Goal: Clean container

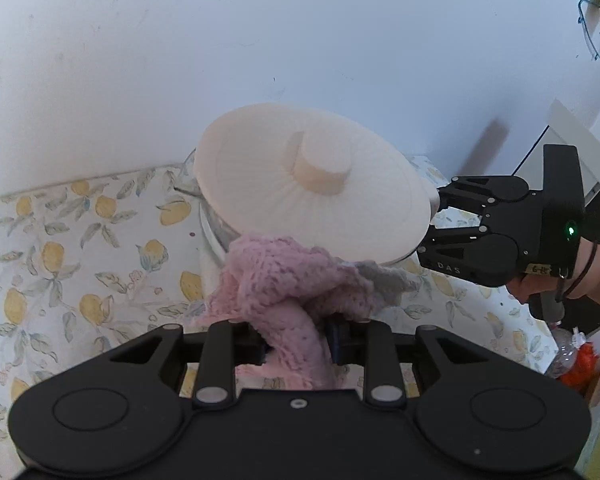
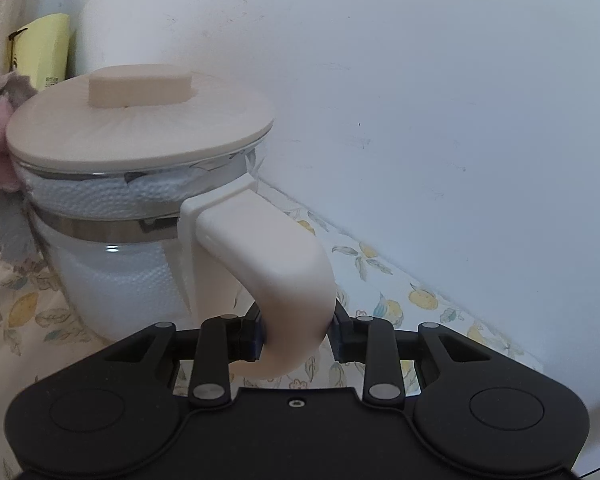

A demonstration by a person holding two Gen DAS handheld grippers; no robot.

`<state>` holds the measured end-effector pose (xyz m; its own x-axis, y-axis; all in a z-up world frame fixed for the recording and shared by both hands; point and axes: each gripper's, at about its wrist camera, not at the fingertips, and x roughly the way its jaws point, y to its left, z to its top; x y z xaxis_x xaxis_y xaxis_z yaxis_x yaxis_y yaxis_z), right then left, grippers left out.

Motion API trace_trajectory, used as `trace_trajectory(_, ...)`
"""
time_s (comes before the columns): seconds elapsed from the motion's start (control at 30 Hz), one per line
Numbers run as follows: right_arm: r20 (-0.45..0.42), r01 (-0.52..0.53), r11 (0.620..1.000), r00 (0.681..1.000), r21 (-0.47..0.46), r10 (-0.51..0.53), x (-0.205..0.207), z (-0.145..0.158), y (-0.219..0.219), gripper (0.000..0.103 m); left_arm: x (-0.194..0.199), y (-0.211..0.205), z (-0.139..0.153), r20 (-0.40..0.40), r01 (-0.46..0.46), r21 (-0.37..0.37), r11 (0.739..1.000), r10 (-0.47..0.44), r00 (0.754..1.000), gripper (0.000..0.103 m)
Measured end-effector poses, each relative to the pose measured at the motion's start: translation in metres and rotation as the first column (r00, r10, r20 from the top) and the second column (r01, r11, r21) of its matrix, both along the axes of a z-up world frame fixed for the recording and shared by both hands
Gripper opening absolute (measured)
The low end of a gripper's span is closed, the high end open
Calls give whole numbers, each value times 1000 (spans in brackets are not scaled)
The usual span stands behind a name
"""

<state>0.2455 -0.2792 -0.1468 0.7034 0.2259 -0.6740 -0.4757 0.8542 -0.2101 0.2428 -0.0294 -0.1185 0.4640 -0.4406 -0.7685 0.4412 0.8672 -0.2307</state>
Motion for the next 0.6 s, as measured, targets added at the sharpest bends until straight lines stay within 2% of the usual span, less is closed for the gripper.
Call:
trace_trajectory(0.07, -14, 16, 1000, 1000, -5, -16, 4, -6, -3, 35, 1, 0, -6, -6, 6, 21, 1000, -6, 1000, 26)
trace_trajectory(0.23, -62, 36, 999, 997, -22, -38, 9, 4, 1, 36, 8, 5, -24, -50, 21, 15, 1000, -20, 999, 26)
trace_trajectory(0.3, -84, 51, 999, 995, -10, -52, 8, 16, 1, 36, 12, 5, -34, -65, 41, 20, 999, -40, 997, 26)
trace_trajectory(0.47, -204, 157, 986, 968, 51, -144, 0, 49, -10, 40, 17, 4, -51, -101, 67, 20, 998, -65, 993, 26)
trace_trajectory(0.6, -207, 178, 983, 964, 48, -164, -2, 73, -9, 40, 23, 2, -67, -130, 94, 22, 995, -90, 987, 26)
